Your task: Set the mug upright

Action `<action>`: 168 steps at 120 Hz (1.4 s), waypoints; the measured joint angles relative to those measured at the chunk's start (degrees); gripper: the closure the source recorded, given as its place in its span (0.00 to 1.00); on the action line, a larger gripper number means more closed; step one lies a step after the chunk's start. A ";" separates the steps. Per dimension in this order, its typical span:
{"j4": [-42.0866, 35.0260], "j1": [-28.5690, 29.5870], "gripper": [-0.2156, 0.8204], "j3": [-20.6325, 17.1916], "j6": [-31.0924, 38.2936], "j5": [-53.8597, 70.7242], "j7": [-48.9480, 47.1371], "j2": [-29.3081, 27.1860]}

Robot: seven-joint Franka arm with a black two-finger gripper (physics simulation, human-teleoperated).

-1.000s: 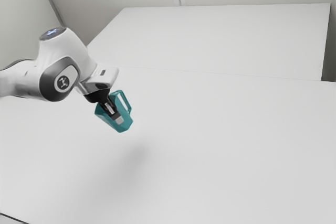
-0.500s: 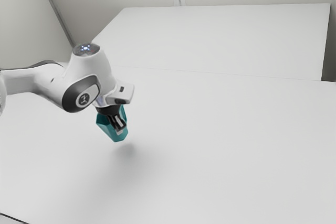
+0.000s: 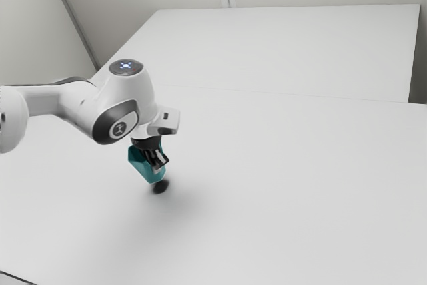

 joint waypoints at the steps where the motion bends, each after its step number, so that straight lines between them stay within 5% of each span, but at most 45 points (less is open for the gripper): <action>1: 0.03 0.00 0.96 0.00 0.00 0.01 -0.08 0.10; 140: 2.29 0.57 0.96 0.17 4.26 -3.29 -4.47 7.87; 168: 2.28 0.61 0.72 0.09 4.41 -4.04 -4.13 7.90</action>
